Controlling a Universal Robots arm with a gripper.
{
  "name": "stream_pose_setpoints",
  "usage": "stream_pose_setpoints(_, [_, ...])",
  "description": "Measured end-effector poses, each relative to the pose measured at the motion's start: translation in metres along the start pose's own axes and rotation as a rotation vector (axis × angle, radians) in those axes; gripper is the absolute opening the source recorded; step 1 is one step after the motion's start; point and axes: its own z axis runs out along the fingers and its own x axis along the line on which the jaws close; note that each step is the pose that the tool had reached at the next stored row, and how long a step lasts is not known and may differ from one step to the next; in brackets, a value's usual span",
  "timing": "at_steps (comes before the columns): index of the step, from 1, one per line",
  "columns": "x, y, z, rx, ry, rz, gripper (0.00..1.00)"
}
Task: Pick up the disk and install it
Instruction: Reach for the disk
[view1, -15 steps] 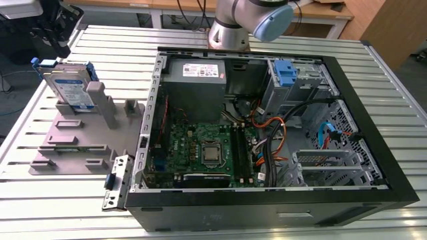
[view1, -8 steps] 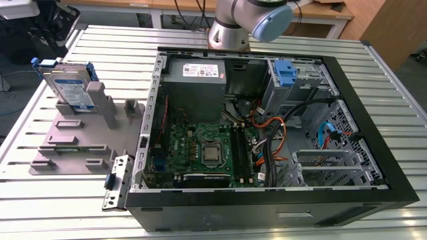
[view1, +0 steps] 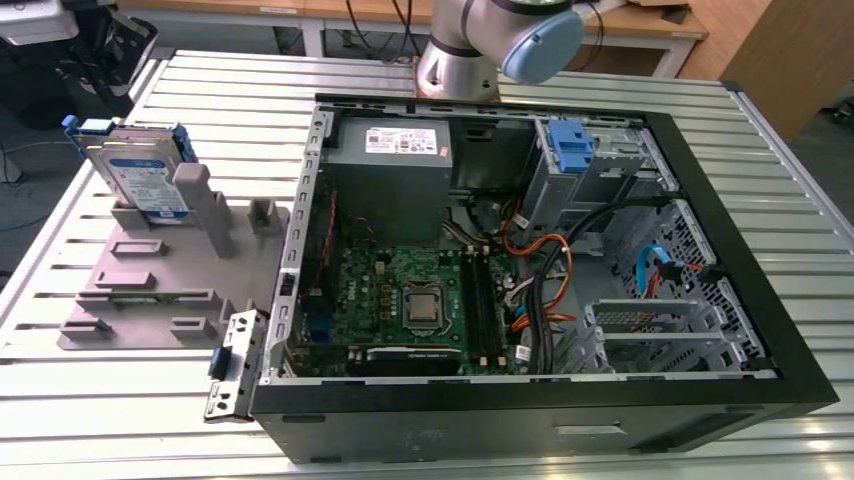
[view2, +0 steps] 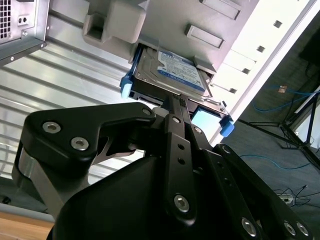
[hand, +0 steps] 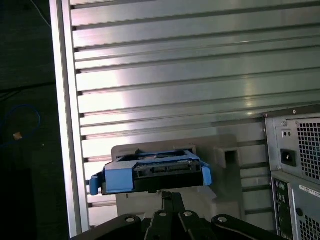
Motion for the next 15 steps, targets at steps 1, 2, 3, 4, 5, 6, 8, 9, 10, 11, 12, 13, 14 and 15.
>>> stream_pose_setpoints(1, [0.0011,0.0012,0.0009,-0.0001,0.0000,0.000,0.11])
stream_pose_setpoints(2, [0.0025,0.0022,0.0016,-0.0002,-0.0002,0.000,0.11])
stream_pose_setpoints(3, [0.0042,0.0030,0.0021,0.0000,0.0000,0.000,0.11])
stream_pose_setpoints(4, [0.0062,0.0039,0.0027,0.0000,0.0001,0.000,0.11])
stream_pose_setpoints(5, [0.0082,0.0046,0.0032,0.0000,0.0000,0.000,0.11])
stream_pose_setpoints(6, [0.0098,0.0051,0.0037,-0.0001,-0.0001,0.000,0.11])
stream_pose_setpoints(8, [0.0116,0.0053,0.0052,-0.0003,-0.0004,0.000,0.11])
stream_pose_setpoints(9, [0.0122,0.0054,0.0063,-0.0002,-0.0003,0.000,0.11])
stream_pose_setpoints(10, [0.0128,0.0055,0.0073,-0.0001,-0.0001,0.000,0.11])
stream_pose_setpoints(11, [0.0133,0.0055,0.0078,0.0000,0.0001,0.000,0.11])
stream_pose_setpoints(12, [0.0133,0.0055,0.0080,0.0000,0.0001,0.000,0.11])
stream_pose_setpoints(13, [0.0133,0.0055,0.0080,0.0001,0.0002,0.000,0.11])
stream_pose_setpoints(14, [0.0133,0.0055,0.0080,0.0001,0.0003,0.000,0.11])
stream_pose_setpoints(15, [0.0133,0.0055,0.0082,0.0000,0.0001,0.000,0.11])
